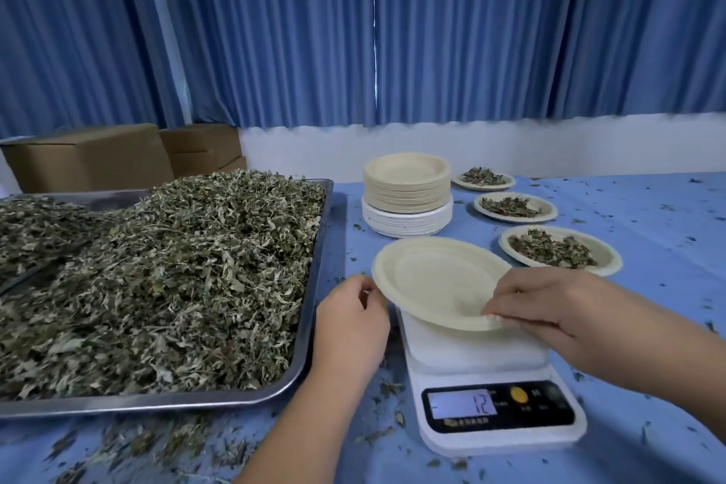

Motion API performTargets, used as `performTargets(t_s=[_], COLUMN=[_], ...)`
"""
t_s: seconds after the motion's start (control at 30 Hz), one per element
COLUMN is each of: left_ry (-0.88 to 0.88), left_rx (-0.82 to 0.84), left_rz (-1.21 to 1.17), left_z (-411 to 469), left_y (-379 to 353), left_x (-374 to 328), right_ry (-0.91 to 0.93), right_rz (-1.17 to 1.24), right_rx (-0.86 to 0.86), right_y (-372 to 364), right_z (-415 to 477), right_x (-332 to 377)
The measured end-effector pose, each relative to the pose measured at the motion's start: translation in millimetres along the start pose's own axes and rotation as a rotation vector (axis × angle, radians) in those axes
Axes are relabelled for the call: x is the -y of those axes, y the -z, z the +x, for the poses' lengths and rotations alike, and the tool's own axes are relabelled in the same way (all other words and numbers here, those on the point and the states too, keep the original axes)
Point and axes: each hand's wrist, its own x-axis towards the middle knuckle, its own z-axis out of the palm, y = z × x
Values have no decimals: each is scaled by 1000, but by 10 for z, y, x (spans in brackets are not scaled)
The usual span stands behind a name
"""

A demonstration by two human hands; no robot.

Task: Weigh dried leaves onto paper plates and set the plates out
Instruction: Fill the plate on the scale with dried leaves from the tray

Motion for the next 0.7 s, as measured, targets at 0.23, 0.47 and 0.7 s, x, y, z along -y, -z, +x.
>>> performTargets(t_s=[0.23, 0.47, 0.7], left_ry=[3, -101, -356], left_rx=[-8, -59, -247], left_rz=[-92, 6, 355], left_z=[-71, -92, -143], left_y=[0, 23, 296], left_x=[-31, -46, -134], right_ry=[18, -27, -92], right_rz=[68, 187, 211], right_rx=[137, 121, -166], right_y=[-28, -63, -7], right_z=[-188, -244, -229], right_x=[-46, -171, -218])
